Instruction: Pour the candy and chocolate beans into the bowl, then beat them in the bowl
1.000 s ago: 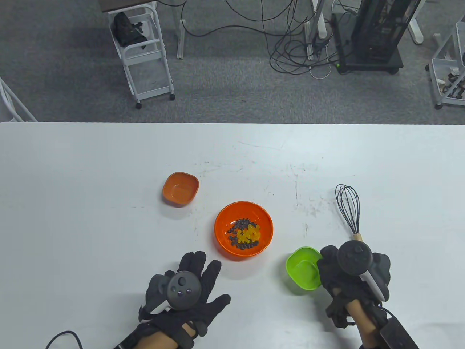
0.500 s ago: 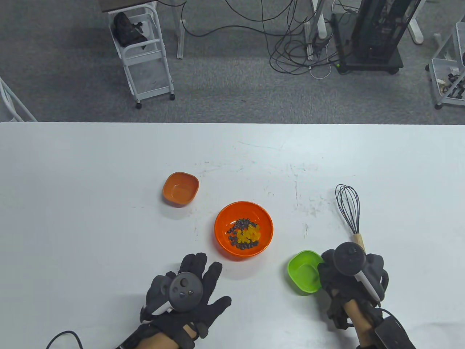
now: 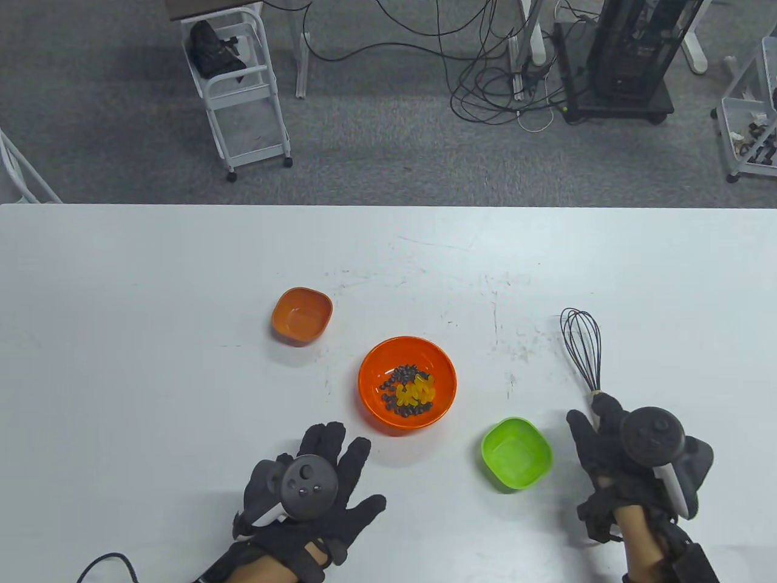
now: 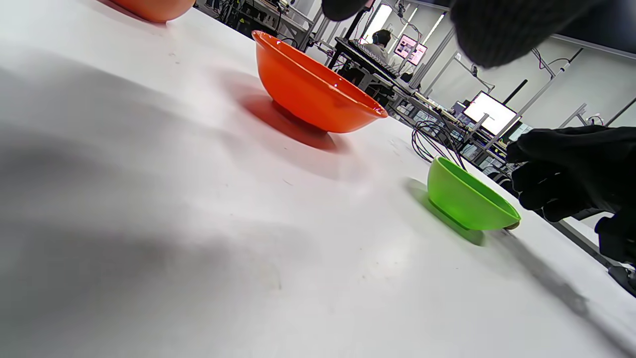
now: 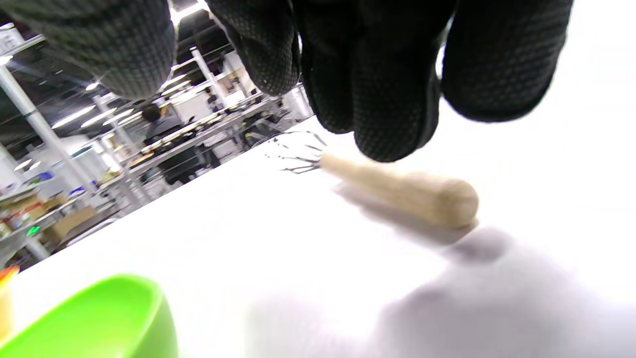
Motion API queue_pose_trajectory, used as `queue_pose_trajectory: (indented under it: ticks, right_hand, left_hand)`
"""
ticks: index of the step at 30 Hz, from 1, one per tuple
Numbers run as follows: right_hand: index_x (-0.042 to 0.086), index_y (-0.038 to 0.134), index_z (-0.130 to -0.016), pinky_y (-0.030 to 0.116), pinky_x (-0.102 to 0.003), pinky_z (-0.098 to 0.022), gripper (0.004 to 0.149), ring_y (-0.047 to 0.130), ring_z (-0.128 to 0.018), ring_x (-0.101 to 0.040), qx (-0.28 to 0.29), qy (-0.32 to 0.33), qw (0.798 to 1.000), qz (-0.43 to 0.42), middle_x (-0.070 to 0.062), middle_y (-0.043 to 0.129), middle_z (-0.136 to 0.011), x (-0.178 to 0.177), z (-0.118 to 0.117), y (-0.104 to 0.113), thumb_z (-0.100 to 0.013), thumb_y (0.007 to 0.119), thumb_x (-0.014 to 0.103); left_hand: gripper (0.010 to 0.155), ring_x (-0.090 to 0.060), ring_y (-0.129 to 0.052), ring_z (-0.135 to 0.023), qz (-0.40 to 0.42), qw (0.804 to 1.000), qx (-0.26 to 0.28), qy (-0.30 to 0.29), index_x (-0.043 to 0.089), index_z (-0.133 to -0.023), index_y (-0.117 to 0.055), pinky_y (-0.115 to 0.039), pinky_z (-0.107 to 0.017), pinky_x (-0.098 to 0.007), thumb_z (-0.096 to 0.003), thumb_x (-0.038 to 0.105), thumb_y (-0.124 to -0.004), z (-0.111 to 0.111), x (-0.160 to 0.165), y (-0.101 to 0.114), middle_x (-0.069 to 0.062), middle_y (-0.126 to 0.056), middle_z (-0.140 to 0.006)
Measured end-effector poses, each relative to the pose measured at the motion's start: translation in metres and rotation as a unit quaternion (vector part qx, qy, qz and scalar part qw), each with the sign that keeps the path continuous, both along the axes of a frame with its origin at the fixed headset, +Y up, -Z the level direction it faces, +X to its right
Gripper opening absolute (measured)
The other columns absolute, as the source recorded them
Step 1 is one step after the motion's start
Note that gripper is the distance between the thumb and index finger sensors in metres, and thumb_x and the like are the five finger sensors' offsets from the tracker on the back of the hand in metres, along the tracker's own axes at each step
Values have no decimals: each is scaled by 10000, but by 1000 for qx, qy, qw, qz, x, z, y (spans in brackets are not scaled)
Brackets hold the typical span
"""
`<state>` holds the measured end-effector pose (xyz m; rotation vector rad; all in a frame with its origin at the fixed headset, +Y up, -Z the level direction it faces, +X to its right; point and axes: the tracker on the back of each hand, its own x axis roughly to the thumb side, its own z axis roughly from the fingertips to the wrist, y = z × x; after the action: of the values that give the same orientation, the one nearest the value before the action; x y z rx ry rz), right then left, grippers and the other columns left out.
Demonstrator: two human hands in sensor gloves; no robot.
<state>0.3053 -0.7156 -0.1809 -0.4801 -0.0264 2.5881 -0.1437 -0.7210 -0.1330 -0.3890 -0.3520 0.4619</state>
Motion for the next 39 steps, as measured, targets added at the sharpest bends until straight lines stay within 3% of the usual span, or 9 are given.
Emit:
queue_pose_trajectory:
  ticks: [6, 10, 14, 18, 24, 29, 31, 34, 39]
  right_hand:
    - [119, 623, -1055, 775, -663, -484, 767, 850, -779, -514, -48, -55, 996, 51, -233, 720, -985, 13, -22, -3, -477, 766, 603]
    - [70, 718, -985, 784, -649, -476, 745, 871, -726, -482, -93, -85, 988, 94, -204, 764, -938, 15, -42, -20, -465, 787, 599]
    - [68, 748, -965, 772, -640, -489, 735, 832, -716, -460, -161, -100, 979, 77, -192, 740, -934, 16, -52, -43, -457, 822, 594]
    - [123, 795, -895, 809, -599, -468, 604, 883, -645, -396, -144, -105, 974, 143, -135, 798, -871, 11, -54, -44, -446, 865, 520]
    - [120, 781, -887, 825, -587, -460, 580, 912, -617, -374, -126, -82, 978, 147, -134, 814, -851, 10, -51, -43, -451, 848, 495]
    - [121, 728, -916, 836, -594, -455, 589, 956, -582, -363, -104, -66, 986, 110, -128, 855, -804, 10, -48, -28, -465, 820, 488]
    - [123, 701, -934, 831, -600, -460, 591, 952, -596, -366, -87, -60, 991, 82, -121, 852, -799, 8, -46, -21, -473, 812, 475]
    - [141, 696, -941, 850, -579, -442, 582, 971, -550, -345, -60, -37, 995, 77, -104, 874, -766, 2, -43, -6, -475, 802, 473]
    - [153, 732, -931, 900, -509, -328, 567, 964, -334, -263, 30, 6, 998, 55, -82, 928, -652, -10, -35, 18, -470, 793, 476]
  left_hand:
    - [865, -478, -90, -1079, -5, 1000, 4, -6, 304, -1147, -268, -258, -576, -874, -499, 718, -666, 1, 2, 0, -155, -77, -1179]
    - [865, -478, -90, -1079, -6, 1000, 3, -8, 302, -1147, -267, -259, -577, -873, -500, 717, -667, 1, 3, -1, -153, -78, -1179]
    - [869, -479, -89, -1078, -8, 1000, -3, -7, 302, -1147, -266, -257, -576, -873, -498, 716, -669, 0, 2, -3, -157, -75, -1178]
    - [866, -477, -89, -1079, -6, 1000, -1, -7, 303, -1146, -268, -256, -576, -873, -498, 716, -668, 0, 2, -2, -153, -76, -1179]
    - [867, -476, -89, -1080, -10, 1000, -2, -11, 303, -1146, -266, -257, -579, -872, -499, 718, -666, 1, 4, -4, -152, -76, -1180]
    - [863, -473, -82, -1080, -9, 1000, -7, -17, 303, -1144, -269, -243, -587, -868, -499, 712, -670, -2, 4, -7, -152, -74, -1179]
    - [853, -467, -72, -1080, 37, 998, 16, -48, 302, -1144, -281, -216, -586, -864, -502, 698, -679, -2, 8, -5, -151, -72, -1180]
    - [841, -462, -88, -1089, 57, 996, 54, -42, 308, -1142, -302, -216, -605, -858, -499, 686, -689, -1, 11, 1, -144, -92, -1187]
    - [835, -453, -100, -1094, 49, 994, 102, -9, 314, -1141, -310, -286, -653, -827, -498, 687, -690, -25, 10, 5, -128, -92, -1189]
